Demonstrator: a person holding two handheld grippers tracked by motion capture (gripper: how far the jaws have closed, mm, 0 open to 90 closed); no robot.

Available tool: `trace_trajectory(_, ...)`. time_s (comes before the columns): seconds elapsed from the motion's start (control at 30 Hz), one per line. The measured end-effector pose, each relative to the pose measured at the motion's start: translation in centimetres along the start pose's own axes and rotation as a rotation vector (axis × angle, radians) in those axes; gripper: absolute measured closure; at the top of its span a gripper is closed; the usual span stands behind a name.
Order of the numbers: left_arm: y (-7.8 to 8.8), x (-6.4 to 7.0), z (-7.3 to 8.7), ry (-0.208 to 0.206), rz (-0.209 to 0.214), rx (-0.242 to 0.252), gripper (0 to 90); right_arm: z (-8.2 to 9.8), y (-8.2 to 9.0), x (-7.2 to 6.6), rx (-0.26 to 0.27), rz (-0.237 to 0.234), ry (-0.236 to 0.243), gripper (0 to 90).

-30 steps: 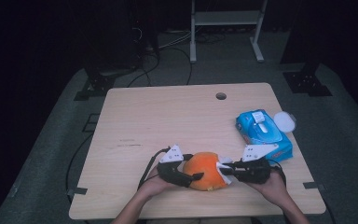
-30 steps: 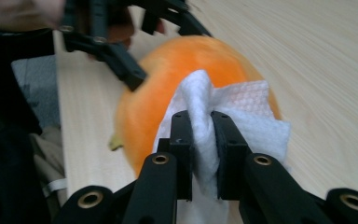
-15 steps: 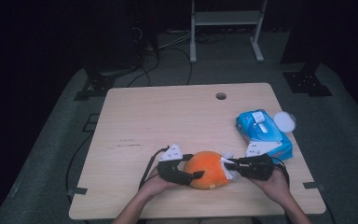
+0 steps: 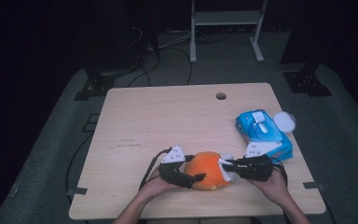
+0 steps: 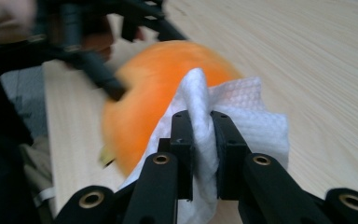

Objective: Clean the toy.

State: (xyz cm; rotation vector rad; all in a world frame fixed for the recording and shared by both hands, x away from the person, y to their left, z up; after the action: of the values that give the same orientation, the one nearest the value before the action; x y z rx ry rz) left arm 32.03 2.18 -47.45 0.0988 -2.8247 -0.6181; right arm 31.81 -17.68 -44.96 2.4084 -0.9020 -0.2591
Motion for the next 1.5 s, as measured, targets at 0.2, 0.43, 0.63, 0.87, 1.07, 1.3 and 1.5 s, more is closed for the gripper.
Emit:
trace_trajectory(0.2,0.4,0.0,-0.5,-0.012,0.014,-0.011,11.6,0.6,0.0,0.8,-0.005,-0.013,-0.023,79.5)
trace_trajectory(0.43,-1.0,-0.4,-0.1,0.038,-0.025,-0.006,10.3,0.1,0.0,0.1,0.003,-0.021,0.012,79.3)
trace_trajectory(0.63,-1.5,1.8,-2.2,-0.289,-0.214,-0.009,25.7,-1.7,0.4,0.7,0.106,0.061,-0.072,78.9)
trace_trajectory(0.87,-1.6,1.6,-0.8,-0.280,-0.186,-0.103,25.2,-0.2,-1.2,1.4,0.038,0.050,-0.145,79.4)
trace_trajectory(1.07,-0.4,1.4,-0.2,-0.201,-0.049,-0.126,18.7,1.5,-1.5,1.9,-0.012,0.028,-0.197,79.6)
trace_trajectory(1.3,-0.8,0.2,0.2,-0.137,-0.083,-0.082,2.4,0.1,-1.1,1.1,0.031,0.012,-0.164,79.7)
trace_trajectory(1.5,-0.2,-0.1,0.3,-0.115,-0.089,-0.096,11.6,0.7,-1.4,1.3,-0.018,0.020,-0.156,79.8)
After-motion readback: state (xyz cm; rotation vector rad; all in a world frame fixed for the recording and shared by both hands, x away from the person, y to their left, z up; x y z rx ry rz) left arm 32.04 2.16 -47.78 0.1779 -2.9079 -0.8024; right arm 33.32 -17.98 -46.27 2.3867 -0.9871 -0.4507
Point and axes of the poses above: each handheld gripper's, and its own axes: y roughly backward along the jaws, z roughly out of its underside, x roughly to its right, the point moved 6 cm from there along -y, roughly forward along the jaws, and after that the axes turned 14 degrees about z, right-handed, at the moved point
